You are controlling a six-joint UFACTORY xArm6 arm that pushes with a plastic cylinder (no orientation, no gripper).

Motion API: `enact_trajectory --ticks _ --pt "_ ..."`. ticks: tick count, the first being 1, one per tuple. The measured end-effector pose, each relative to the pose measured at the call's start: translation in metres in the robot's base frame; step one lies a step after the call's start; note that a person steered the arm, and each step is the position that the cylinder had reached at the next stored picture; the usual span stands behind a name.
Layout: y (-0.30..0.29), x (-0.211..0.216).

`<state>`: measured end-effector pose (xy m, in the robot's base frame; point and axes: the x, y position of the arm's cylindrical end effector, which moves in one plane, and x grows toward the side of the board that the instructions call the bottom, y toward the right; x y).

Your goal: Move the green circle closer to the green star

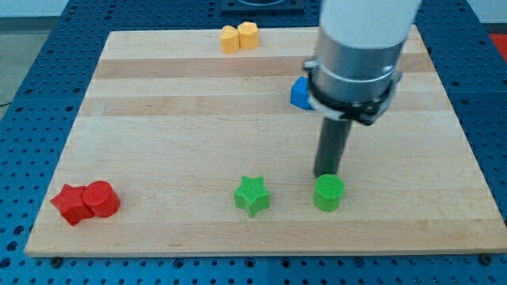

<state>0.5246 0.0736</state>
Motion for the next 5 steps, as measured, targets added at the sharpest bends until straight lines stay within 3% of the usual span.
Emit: enact_trajectory --ticks 2,3,5 --pt "0.081 -0.018" --pt "0.088 0.012" --pt "-0.006 0.034"
